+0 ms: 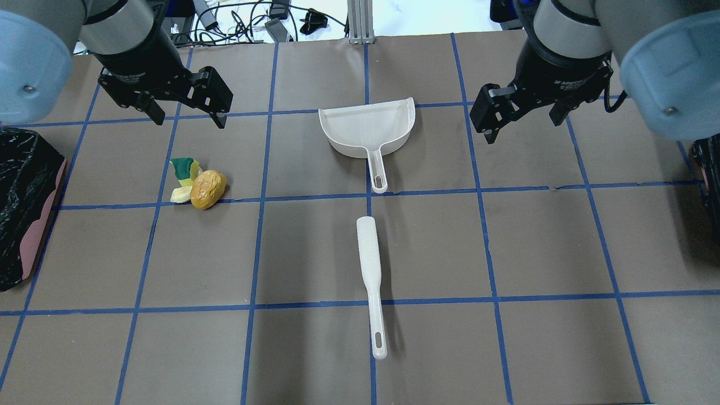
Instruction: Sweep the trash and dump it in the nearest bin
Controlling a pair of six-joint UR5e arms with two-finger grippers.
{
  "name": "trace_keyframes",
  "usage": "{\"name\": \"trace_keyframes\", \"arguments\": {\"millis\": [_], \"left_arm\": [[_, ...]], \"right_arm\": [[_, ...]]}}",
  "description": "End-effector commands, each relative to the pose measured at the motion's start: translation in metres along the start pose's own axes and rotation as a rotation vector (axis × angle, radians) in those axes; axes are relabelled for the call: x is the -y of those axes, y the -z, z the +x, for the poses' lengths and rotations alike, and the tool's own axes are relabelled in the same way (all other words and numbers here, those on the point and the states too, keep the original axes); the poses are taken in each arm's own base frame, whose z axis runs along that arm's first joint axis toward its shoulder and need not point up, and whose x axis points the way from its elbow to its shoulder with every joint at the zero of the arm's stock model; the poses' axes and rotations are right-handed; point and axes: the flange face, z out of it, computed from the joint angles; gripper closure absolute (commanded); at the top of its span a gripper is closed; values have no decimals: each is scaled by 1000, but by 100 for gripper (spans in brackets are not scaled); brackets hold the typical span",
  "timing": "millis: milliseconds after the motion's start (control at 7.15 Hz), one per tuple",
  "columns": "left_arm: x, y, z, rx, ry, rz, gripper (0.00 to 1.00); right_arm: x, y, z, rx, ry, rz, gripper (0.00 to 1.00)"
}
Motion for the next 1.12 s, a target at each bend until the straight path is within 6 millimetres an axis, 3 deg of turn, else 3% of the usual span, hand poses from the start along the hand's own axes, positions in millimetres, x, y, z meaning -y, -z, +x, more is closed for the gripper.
{"name": "trace_keyframes", "arguments": {"millis": [0,978], "left_arm": [[-1,-2,2,-8,-2,-3,0],[-9,-10,5,-12,7,-16,0]], "right_arm": [[0,-1,0,6,2,0,0],[-7,-6,-2,9,10,-61,0]]}}
